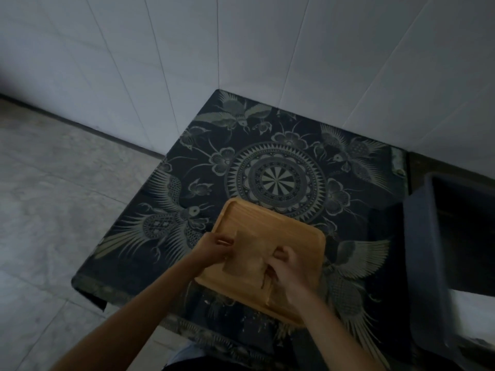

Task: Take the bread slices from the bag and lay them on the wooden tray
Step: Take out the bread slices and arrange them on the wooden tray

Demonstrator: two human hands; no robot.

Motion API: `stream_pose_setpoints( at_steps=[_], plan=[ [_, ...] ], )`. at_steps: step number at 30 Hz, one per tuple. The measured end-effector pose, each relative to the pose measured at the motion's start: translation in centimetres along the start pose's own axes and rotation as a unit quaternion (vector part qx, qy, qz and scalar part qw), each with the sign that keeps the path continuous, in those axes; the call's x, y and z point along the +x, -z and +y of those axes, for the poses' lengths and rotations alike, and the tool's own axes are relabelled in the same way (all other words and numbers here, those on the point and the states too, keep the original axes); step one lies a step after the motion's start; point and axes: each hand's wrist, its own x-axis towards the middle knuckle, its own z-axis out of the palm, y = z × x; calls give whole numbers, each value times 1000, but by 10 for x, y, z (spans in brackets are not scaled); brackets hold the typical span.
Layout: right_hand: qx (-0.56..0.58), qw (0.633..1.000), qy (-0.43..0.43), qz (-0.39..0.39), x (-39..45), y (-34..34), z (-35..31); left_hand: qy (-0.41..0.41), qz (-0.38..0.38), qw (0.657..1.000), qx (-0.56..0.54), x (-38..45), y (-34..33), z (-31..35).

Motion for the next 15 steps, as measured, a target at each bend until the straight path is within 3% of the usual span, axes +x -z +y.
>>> stream_pose_setpoints(
  at_steps=[8, 15],
  plan=[
    [12, 998, -68, -7, 19, -56, 8, -22, 56, 988, 141, 16, 36, -27],
    [-24, 997, -69, 39, 21, -67, 18, -52, 49, 976, 205, 13, 43, -25]
  ],
)
